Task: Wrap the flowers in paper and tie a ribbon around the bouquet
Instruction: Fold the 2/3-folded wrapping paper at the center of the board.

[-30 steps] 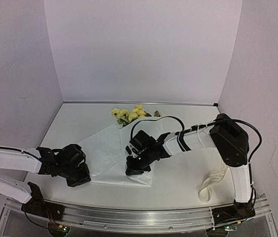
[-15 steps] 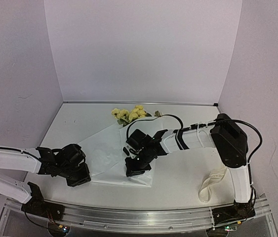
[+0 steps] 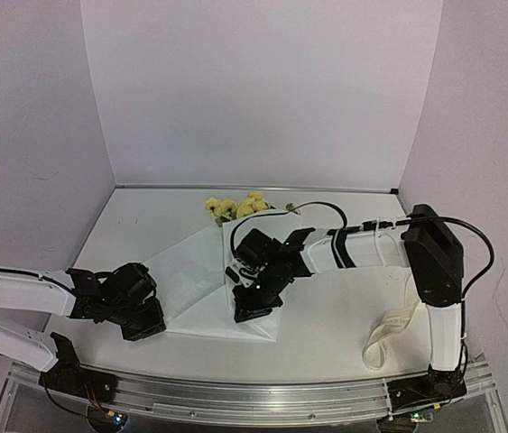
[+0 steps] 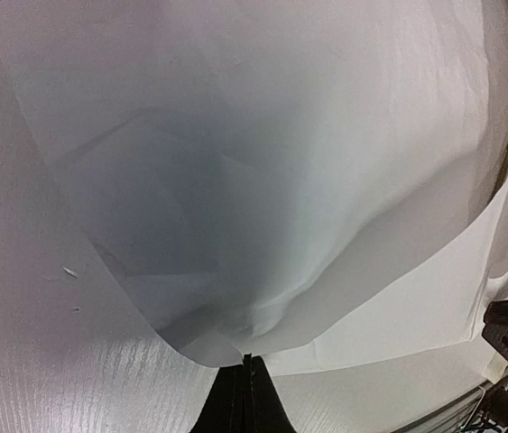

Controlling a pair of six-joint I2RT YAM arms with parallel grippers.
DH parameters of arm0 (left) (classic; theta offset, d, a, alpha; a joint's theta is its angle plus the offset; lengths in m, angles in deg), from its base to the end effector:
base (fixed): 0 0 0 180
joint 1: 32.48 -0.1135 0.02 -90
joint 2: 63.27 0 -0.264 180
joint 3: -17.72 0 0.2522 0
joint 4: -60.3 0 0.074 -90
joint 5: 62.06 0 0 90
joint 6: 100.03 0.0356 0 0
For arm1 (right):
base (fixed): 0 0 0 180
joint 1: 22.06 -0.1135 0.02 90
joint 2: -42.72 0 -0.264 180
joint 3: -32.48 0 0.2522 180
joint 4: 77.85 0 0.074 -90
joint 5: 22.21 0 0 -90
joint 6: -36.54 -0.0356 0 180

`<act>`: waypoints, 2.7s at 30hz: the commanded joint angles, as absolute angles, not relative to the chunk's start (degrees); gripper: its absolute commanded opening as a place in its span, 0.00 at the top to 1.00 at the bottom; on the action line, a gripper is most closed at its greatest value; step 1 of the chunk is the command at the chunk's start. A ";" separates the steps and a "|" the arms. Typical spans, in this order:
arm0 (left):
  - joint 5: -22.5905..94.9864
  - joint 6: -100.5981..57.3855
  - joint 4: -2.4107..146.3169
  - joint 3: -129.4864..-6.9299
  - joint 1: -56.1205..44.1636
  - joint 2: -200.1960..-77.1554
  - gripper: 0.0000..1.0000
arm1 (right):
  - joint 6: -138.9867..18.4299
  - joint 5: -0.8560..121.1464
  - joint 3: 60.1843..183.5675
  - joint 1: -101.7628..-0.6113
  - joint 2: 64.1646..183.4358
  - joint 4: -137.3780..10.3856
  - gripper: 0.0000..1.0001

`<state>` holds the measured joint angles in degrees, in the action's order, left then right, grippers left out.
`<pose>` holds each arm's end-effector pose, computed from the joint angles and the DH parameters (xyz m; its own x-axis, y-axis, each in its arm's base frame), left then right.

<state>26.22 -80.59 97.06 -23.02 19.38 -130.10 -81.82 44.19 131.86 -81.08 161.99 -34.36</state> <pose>0.1198 -0.1508 0.1478 -0.9163 -0.3594 -0.1771 -0.2594 0.8690 -0.4214 0.2112 0.3794 0.1627 -0.8220 -0.5235 -0.2243 -0.5540 0.6438 0.5278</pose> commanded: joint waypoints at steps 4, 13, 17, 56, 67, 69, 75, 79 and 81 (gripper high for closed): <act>25.23 -80.68 95.25 -24.14 19.47 -130.74 1.00 | -79.57 45.46 132.44 -82.06 162.05 -32.78 0.86; 25.21 -80.31 95.12 -24.47 19.47 -130.90 1.00 | -78.34 47.81 134.39 -84.22 164.63 -31.99 0.82; 25.23 -80.28 95.03 -24.47 19.47 -130.61 1.00 | -79.13 50.62 135.44 -85.58 164.91 -31.46 0.83; 25.49 -66.60 84.44 -28.68 22.44 -122.09 1.00 | -80.62 59.83 153.16 -89.74 178.37 -12.50 0.93; 28.97 -62.23 77.32 -30.30 26.41 -127.23 1.00 | -79.51 57.82 153.77 -89.65 177.32 -11.98 0.90; 26.54 -63.22 78.83 -29.79 26.41 -126.56 1.00 | -78.27 56.09 153.18 -89.60 175.72 -12.86 0.89; 21.76 -65.28 82.51 -28.25 26.37 -124.05 1.00 | -72.79 50.61 151.26 -89.49 169.08 -15.28 0.88; 20.92 -65.64 82.62 -27.53 26.41 -123.58 1.00 | -68.04 47.77 149.62 -89.47 164.65 -15.48 0.88; 20.96 -65.28 82.41 -27.53 26.41 -123.82 1.00 | -66.60 46.28 148.79 -89.47 162.40 -15.49 0.87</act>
<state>23.33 -65.19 81.90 -28.11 26.24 -124.76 -72.18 50.51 149.59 -89.24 170.63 -15.26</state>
